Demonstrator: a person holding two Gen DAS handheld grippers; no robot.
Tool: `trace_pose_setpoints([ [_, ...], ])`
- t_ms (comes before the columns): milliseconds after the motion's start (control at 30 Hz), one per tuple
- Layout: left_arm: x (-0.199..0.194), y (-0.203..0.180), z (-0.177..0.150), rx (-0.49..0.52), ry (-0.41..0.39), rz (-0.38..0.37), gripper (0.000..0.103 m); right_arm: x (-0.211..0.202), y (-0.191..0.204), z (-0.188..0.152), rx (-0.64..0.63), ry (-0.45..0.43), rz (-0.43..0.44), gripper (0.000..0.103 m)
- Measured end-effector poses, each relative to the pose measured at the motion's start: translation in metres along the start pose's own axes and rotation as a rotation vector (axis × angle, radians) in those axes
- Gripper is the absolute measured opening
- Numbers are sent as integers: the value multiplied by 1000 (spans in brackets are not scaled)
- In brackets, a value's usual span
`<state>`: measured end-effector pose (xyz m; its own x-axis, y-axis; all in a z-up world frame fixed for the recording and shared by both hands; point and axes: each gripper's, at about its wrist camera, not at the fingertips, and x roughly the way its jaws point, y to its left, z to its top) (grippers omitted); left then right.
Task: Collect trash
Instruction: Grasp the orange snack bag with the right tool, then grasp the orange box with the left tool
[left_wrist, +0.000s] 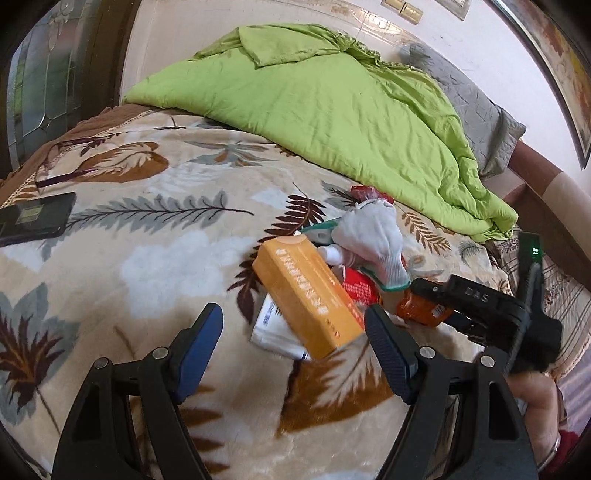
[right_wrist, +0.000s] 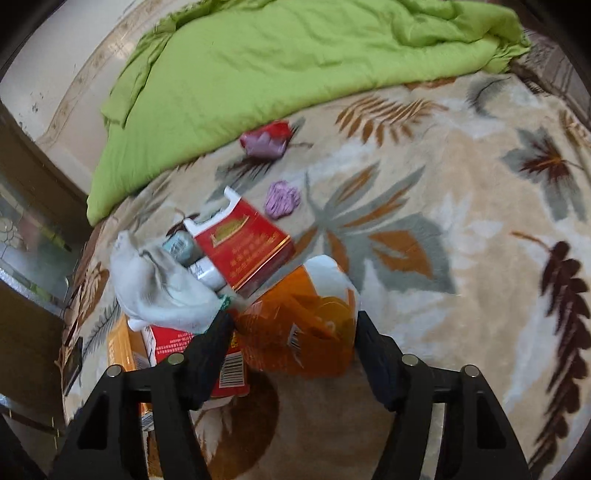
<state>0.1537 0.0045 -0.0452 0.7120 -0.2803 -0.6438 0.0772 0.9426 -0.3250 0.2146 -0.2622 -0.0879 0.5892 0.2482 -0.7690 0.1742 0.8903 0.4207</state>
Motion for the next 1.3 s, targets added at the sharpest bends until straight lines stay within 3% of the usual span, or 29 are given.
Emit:
trace_pose_setpoints([
  [100, 16, -9, 7, 4, 34, 7, 78, -9, 1, 2, -24, -43, 1, 67],
  [233, 45, -20, 12, 14, 104, 77, 78, -33, 1, 4, -52, -130, -11, 67],
  [367, 74, -30, 15, 33, 159, 145, 78, -41, 1, 4, -58, -136, -4, 67],
  [433, 82, -28, 15, 42, 160, 176, 73, -44, 0, 5, -60, -139, 0, 67],
  [567, 73, -19, 17, 38, 130, 163, 63, -46, -2, 5, -66, -145, -3, 67],
  [733, 64, 4, 19, -23, 118, 100, 61, -48, -2, 6, -55, -144, 12, 67],
  [833, 57, 10, 22, -38, 89, 79, 32, -48, 4, 3, -74, -147, 21, 67],
  [867, 54, 11, 22, -36, 77, 81, 29, -49, 7, 2, -85, -149, 24, 67],
  [1033, 56, 4, 20, 4, 83, 108, 30, -54, 25, -5, -171, -181, 18, 67],
  [1133, 57, 5, 19, 3, 83, 126, 46, -55, 29, -9, -200, -188, 9, 67],
  [1267, 63, 9, 16, -7, 108, 141, 45, -58, 26, -9, -202, -189, 7, 67],
  [1300, 64, 11, 16, -15, 109, 146, 39, -58, 24, -9, -200, -188, 7, 67],
])
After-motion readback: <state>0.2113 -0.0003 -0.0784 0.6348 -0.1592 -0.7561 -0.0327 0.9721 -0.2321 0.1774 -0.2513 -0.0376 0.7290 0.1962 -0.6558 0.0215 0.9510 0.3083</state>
